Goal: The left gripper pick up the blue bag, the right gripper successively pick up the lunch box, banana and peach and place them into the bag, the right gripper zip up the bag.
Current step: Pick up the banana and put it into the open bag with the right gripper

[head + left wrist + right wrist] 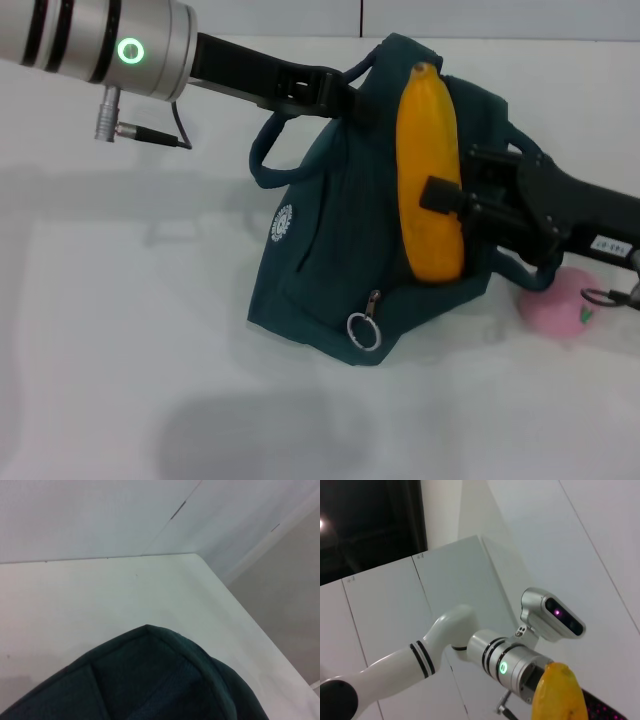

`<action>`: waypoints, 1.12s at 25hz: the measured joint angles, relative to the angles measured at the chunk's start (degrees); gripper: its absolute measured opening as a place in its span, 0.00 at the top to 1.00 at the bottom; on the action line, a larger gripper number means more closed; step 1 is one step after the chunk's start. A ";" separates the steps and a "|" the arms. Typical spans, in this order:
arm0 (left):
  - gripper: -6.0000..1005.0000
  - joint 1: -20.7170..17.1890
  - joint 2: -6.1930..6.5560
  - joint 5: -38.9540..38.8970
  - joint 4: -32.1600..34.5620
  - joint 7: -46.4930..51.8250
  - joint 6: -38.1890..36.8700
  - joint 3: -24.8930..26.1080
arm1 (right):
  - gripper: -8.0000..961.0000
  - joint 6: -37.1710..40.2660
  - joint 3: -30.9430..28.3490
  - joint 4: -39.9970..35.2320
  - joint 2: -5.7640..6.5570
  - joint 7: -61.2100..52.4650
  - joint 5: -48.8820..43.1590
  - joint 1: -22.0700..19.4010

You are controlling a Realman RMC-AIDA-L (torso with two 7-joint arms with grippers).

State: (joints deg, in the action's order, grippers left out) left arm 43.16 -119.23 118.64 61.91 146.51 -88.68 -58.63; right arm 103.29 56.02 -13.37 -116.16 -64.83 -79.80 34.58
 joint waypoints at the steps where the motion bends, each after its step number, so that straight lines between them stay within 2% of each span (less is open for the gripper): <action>1: 0.94 -0.01 0.03 0.02 0.00 0.00 0.00 0.01 | 0.54 0.20 0.27 0.00 0.06 -0.14 0.01 -0.40; 10: 0.94 0.14 0.13 0.31 -0.07 0.00 0.00 0.25 | 0.54 -0.35 0.48 -1.21 0.84 -1.06 0.00 -3.35; 16: 0.94 0.32 0.10 0.40 -0.27 0.00 0.01 0.16 | 0.54 -1.71 0.05 -3.67 0.85 -1.99 0.21 -4.79; 23: 0.94 0.06 0.00 0.34 -0.13 0.00 0.01 0.11 | 0.54 -3.24 0.88 -4.59 0.95 -8.71 -1.42 -3.56; 28: 0.94 -0.32 0.06 0.43 -0.37 0.00 0.01 0.24 | 0.54 -3.42 1.11 -7.90 1.62 -14.15 -4.75 -5.32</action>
State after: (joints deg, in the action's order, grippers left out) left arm 42.84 -119.17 119.07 61.53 146.52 -88.68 -58.39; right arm 99.87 57.13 -21.27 -114.54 -78.98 -84.55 29.26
